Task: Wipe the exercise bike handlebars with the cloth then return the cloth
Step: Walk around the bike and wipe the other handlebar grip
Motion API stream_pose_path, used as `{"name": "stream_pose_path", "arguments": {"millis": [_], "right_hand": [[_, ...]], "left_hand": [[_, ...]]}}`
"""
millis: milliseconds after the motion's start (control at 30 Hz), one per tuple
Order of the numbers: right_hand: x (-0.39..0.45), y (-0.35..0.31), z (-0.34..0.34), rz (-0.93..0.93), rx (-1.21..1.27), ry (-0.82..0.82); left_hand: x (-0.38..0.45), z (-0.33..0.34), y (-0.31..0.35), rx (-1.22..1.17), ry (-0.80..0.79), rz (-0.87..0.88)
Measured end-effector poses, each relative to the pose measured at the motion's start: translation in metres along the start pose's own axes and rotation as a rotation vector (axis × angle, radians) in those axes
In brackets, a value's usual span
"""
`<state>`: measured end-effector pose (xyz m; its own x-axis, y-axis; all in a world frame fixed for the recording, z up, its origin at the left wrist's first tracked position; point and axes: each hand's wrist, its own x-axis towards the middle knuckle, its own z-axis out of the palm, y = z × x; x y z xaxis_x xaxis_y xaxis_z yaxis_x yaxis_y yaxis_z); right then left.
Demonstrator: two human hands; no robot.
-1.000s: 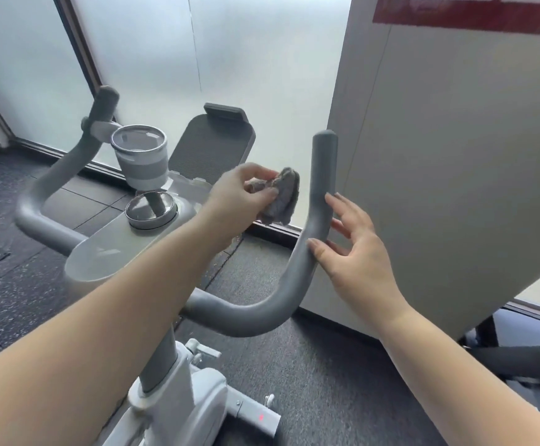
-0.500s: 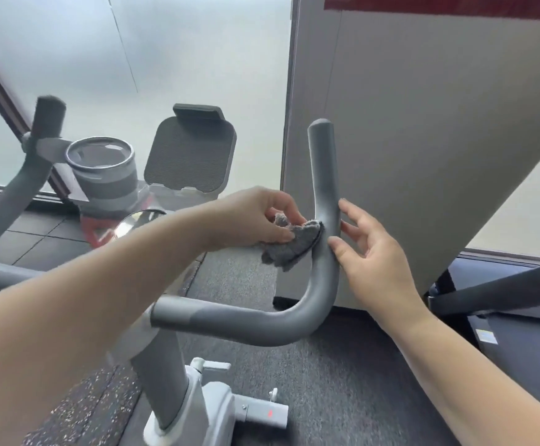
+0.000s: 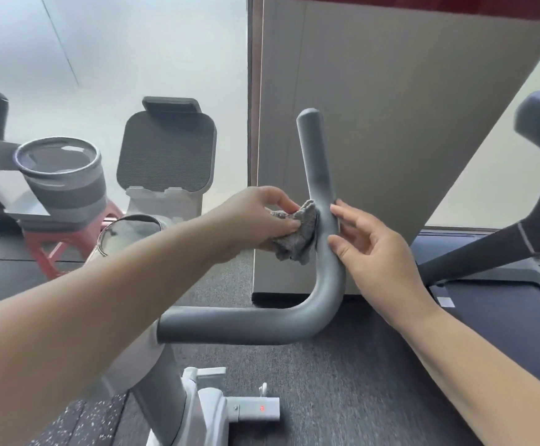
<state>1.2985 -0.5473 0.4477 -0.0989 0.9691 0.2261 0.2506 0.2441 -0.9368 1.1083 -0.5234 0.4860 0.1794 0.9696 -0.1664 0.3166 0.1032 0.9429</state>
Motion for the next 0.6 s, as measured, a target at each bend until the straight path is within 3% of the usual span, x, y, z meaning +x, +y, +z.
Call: {"name": "stream_pose_path", "arguments": {"millis": [100, 267, 433, 533, 600], "right_hand": [[-0.001, 0.000, 0.001, 0.000, 0.006, 0.012], [-0.002, 0.002, 0.003, 0.000, 0.006, 0.025], [-0.003, 0.003, 0.004, -0.001, 0.012, 0.024], [-0.003, 0.001, 0.003, 0.006, 0.010, 0.011], [-0.005, -0.001, 0.002, 0.010, 0.024, -0.007]], "left_hand": [[-0.012, -0.001, -0.006, -0.022, -0.123, -0.037], [-0.026, -0.004, -0.009, 0.170, -0.343, -0.030], [-0.027, -0.011, -0.003, 0.532, -0.431, 0.117], [-0.024, -0.017, 0.004, 0.565, -0.527, 0.106], [-0.019, -0.020, 0.000, 0.518, -0.472, 0.129]]}}
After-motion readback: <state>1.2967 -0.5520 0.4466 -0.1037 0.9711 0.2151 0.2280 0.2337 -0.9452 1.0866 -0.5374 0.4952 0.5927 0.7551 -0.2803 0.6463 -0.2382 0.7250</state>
